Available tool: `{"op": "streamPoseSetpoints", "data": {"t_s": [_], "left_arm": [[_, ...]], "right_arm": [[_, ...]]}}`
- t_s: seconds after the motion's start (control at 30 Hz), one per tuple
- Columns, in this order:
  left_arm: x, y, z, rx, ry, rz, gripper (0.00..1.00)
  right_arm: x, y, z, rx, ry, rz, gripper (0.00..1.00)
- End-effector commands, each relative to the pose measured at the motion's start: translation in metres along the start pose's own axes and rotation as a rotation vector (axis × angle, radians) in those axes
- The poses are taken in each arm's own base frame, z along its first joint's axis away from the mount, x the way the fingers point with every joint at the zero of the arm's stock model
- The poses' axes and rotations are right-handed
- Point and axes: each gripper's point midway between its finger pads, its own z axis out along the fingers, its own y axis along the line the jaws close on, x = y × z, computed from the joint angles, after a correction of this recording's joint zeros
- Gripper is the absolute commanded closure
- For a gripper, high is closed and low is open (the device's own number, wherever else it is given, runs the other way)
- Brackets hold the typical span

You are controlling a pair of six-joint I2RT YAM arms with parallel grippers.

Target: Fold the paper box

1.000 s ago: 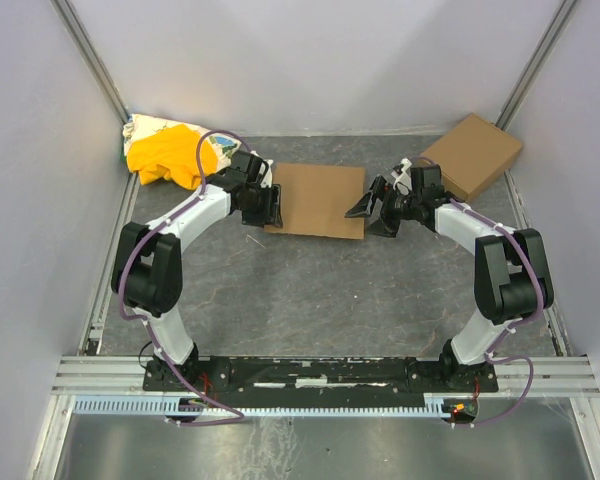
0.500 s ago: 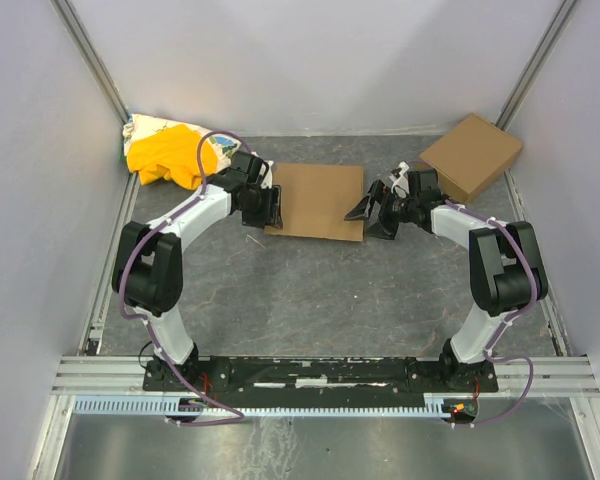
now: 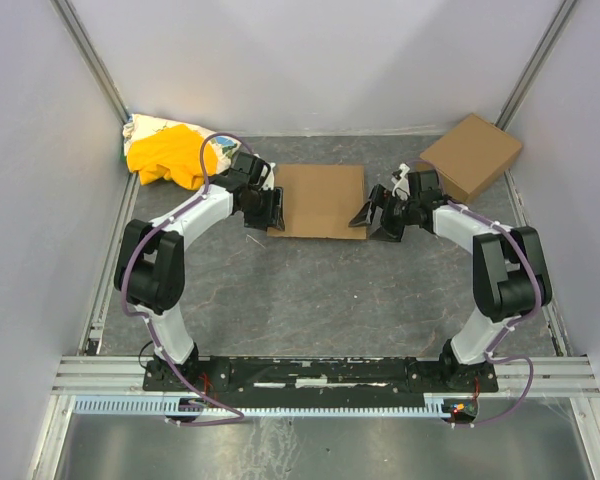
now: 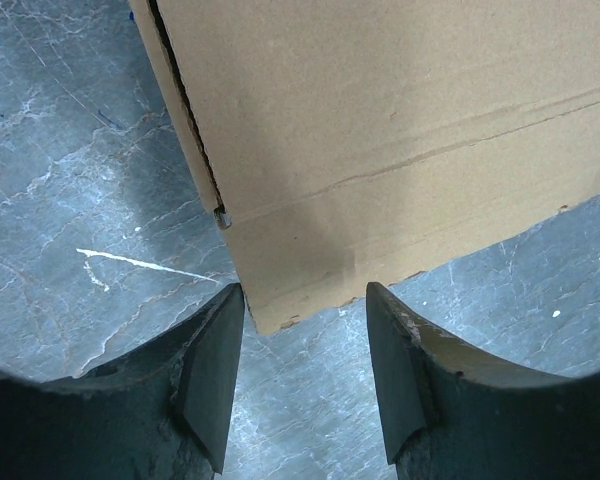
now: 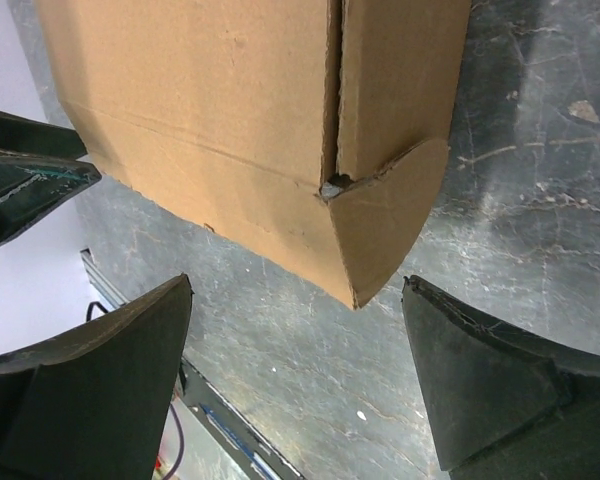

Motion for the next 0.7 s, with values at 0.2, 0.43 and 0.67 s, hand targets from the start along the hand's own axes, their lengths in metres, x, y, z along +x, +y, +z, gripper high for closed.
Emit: {"op": "streamPoseSetpoints", "data": {"t_s": [0.2, 0.43, 0.67], "left_arm": [[-0.021, -0.015, -0.009, 0.052, -0.061, 0.047, 0.42], [-0.025, -0.019, -0.018, 0.065, -0.081, 0.054, 0.41], [-0.026, -0.023, -0.022, 0.081, -0.084, 0.058, 0.41]], "right_arm": [[-0.005, 0.017, -0.016, 0.000, -0.047, -0.113, 0.08], [0.000, 0.029, -0.008, -0.031, -0.013, -0.125, 0.09], [0.003, 0.045, -0.011, -0.045, -0.011, -0.149, 0.10]]}}
